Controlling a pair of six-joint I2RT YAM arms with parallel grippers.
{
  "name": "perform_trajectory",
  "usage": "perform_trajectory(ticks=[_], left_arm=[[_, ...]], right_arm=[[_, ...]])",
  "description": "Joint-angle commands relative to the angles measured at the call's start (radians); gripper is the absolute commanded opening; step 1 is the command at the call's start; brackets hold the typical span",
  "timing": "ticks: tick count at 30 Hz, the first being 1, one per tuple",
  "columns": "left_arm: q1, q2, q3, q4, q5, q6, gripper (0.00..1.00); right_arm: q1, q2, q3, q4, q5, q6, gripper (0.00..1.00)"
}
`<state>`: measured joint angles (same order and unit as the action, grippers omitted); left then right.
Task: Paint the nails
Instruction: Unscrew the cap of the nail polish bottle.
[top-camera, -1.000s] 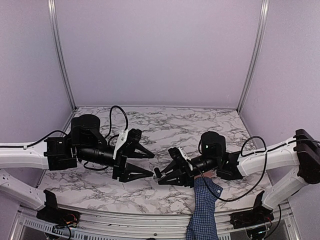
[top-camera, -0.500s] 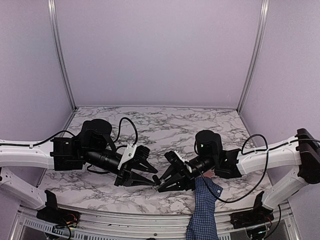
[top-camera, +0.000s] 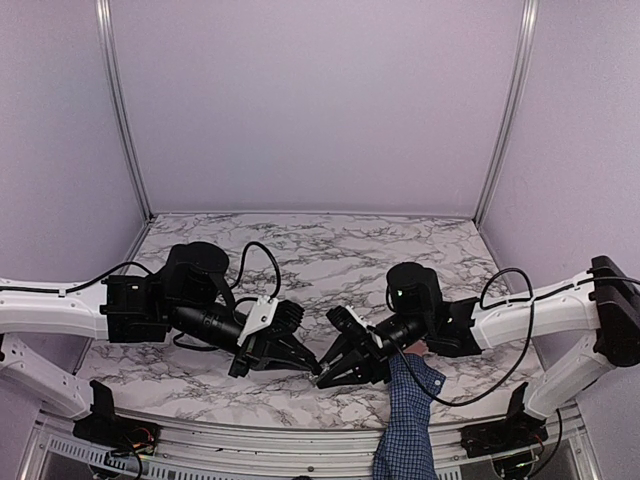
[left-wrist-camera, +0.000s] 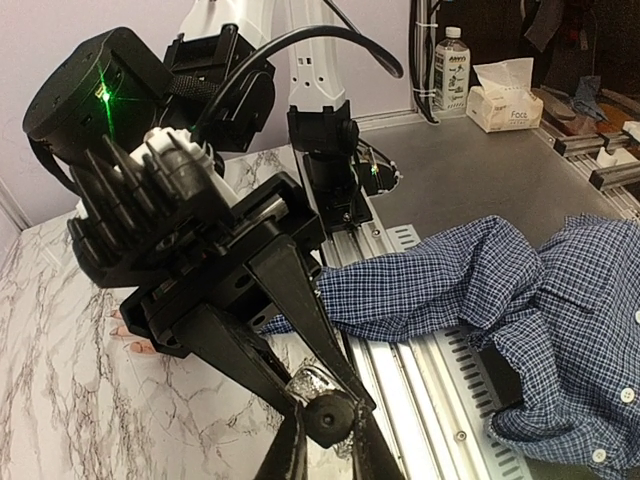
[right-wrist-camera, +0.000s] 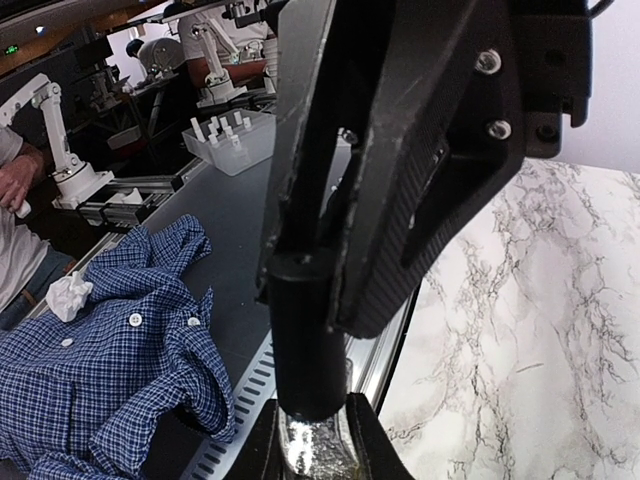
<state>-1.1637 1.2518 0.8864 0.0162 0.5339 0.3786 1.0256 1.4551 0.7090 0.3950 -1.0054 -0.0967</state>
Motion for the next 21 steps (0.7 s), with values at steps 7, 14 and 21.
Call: perform_trajectory(ticks=[7, 14, 21], left_arm=[[-0.007, 0.000, -0.001, 0.100, -0.172, -0.139, 0.00], [-0.006, 0.027, 0.011, 0.114, -0.318, -0.244, 0.00], [-0.006, 0.092, 0.064, 0.113, -0.456, -0.337, 0.00]], right_arm=[[0.008, -0.061, 0.029, -0.001, 0.205, 0.000, 0.00], [0.008, -0.125, 0.006, -0.008, 0.462, -0.014, 0.00], [0.008, -0.123, 0.016, 0.000, 0.661, -0.018, 0.00]])
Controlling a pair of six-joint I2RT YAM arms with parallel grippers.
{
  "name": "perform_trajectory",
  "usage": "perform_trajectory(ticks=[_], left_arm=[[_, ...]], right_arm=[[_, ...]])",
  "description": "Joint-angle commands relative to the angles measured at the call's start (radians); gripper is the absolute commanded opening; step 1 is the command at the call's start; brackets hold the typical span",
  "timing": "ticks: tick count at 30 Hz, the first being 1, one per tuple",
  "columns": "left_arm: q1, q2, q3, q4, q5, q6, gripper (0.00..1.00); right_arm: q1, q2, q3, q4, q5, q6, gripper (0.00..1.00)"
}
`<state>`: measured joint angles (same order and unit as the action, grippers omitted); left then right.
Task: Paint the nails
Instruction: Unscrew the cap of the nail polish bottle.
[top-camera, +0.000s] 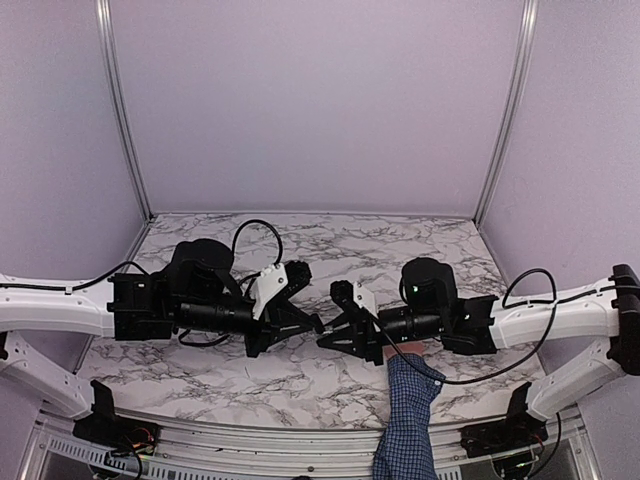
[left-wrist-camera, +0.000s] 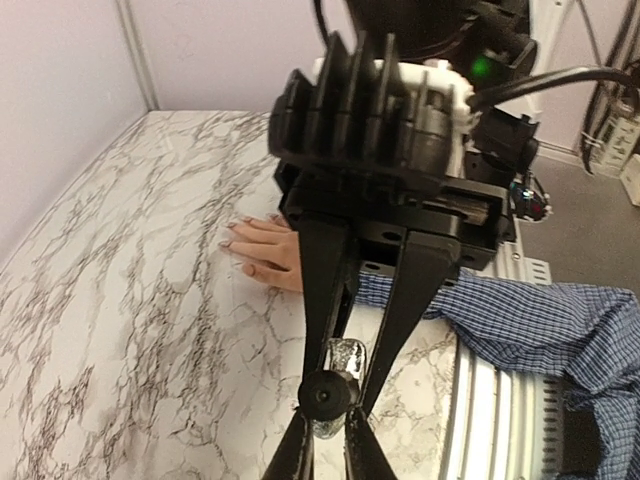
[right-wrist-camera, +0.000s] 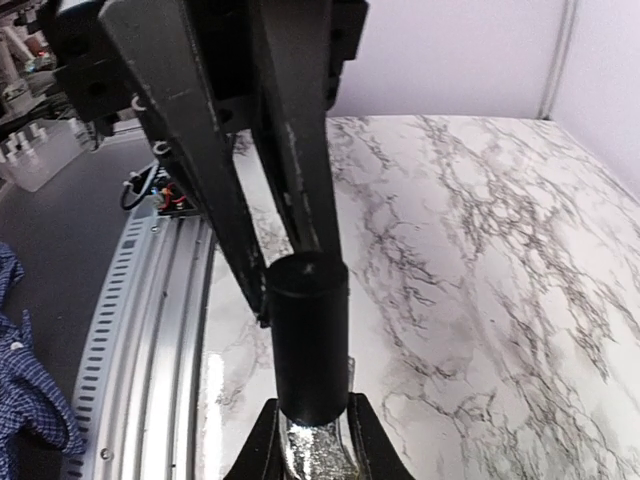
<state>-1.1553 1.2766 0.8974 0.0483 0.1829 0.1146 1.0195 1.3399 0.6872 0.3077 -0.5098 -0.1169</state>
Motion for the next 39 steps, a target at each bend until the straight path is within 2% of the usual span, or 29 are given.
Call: perform_trajectory(ticks=[1, 4, 8, 9, 12, 13, 14, 16, 21, 26, 32, 39], left_arm=[[-0.014, 0.075, 0.055, 0.087, -0.125, -0.087, 0.00], [-0.014, 0.091, 0.053, 0.122, -0.159, -0.107, 0.00], [-0.012, 0.069, 0.032, 0.141, -0.153, -0.100, 0.00], [-0.009, 0.051, 0.025, 0.138, -0.143, -0.094, 0.07], [0.008, -0.017, -0.020, 0.148, -0.052, -0.069, 0.43], [0.011, -0.042, -0.039, 0.157, -0.012, -0.055, 0.51], [0.013, -0.066, -0.056, 0.164, 0.005, -0.040, 0.56], [0.016, -0.104, -0.083, 0.180, 0.054, -0.010, 0.60], [0.021, -0.167, -0.145, 0.272, 0.206, 0.053, 0.59], [0.021, -0.144, -0.133, 0.308, 0.342, 0.085, 0.54], [0.011, -0.068, -0.068, 0.329, 0.456, 0.064, 0.51], [-0.003, 0.002, -0.027, 0.352, 0.487, 0.059, 0.41]], right_arm=[[0.014, -0.003, 0.040, 0.091, 0.185, 0.002, 0.00], [0.013, 0.008, 0.042, 0.108, 0.216, 0.001, 0.00], [0.014, 0.012, 0.042, 0.121, 0.180, -0.005, 0.00], [0.014, 0.010, 0.041, 0.118, 0.163, -0.011, 0.00], [0.014, -0.007, 0.027, 0.116, 0.096, -0.024, 0.00], [0.014, -0.013, 0.022, 0.120, 0.064, -0.030, 0.00], [0.014, -0.017, 0.017, 0.123, 0.029, -0.032, 0.00], [0.013, -0.026, 0.004, 0.143, -0.061, -0.033, 0.00], [0.014, -0.039, -0.016, 0.224, -0.246, -0.008, 0.00], [0.014, -0.028, 0.014, 0.208, -0.363, -0.006, 0.00], [0.016, -0.004, 0.045, 0.195, -0.442, 0.011, 0.00], [0.031, 0.004, 0.051, 0.194, -0.455, 0.011, 0.00]])
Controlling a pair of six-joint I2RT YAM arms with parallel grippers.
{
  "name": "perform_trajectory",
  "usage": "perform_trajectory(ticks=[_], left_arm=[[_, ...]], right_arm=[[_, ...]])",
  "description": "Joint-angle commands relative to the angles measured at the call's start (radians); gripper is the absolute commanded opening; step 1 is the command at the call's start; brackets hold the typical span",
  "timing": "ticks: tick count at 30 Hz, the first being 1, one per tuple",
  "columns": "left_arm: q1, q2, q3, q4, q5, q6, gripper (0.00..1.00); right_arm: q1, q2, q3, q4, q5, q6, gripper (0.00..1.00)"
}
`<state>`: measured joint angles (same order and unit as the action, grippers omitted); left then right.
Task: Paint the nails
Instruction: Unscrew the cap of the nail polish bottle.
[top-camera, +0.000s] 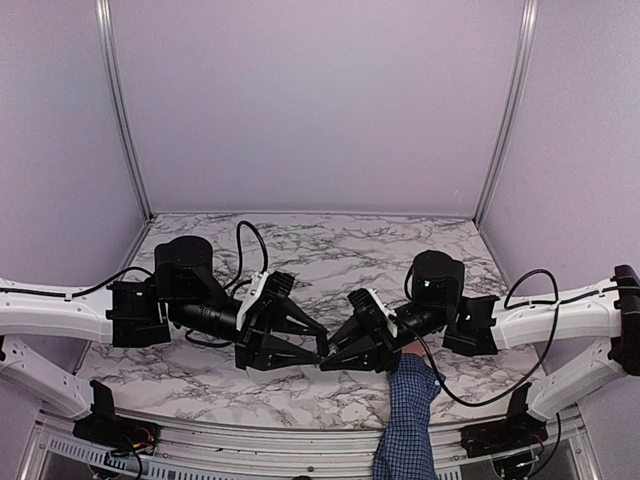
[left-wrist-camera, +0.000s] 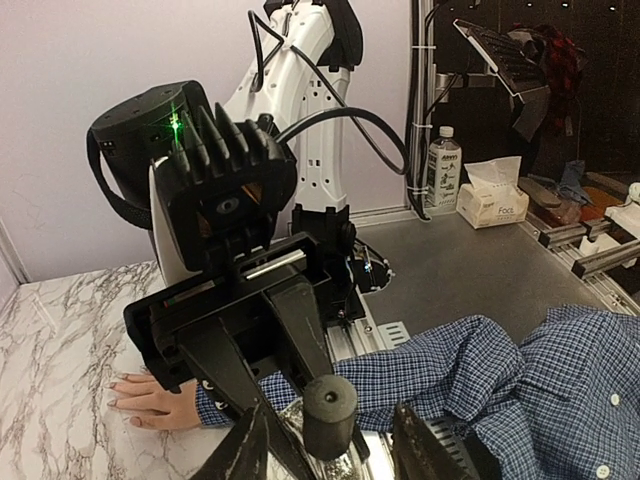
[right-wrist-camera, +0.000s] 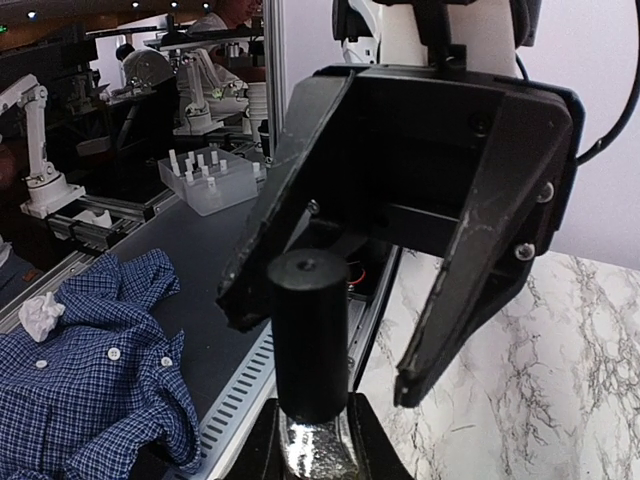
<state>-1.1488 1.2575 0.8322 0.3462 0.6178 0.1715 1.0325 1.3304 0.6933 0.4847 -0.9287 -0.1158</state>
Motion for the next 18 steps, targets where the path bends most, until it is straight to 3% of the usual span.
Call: perform_trajectory(ticks=[1, 8, 14, 18], left_arm=[[-0.013, 0.028, 0.042, 0.059, 0.059, 0.002, 0.39], [-0.020, 0.049, 0.052, 0.063, 0.075, 0.010, 0.24], [-0.020, 0.041, 0.039, 0.063, 0.030, -0.011, 0.04], [-0.020, 0.019, 0.019, 0.068, -0.039, -0.018, 0.00]], right_arm=[[0.021, 0.018, 0.044, 0.019, -0.035, 0.010, 0.00], [0.026, 0.027, 0.041, 0.046, -0.043, 0.022, 0.00], [0.026, 0.022, 0.038, 0.061, -0.035, 0.042, 0.00], [0.025, 0.014, 0.033, 0.071, 0.017, 0.056, 0.00]])
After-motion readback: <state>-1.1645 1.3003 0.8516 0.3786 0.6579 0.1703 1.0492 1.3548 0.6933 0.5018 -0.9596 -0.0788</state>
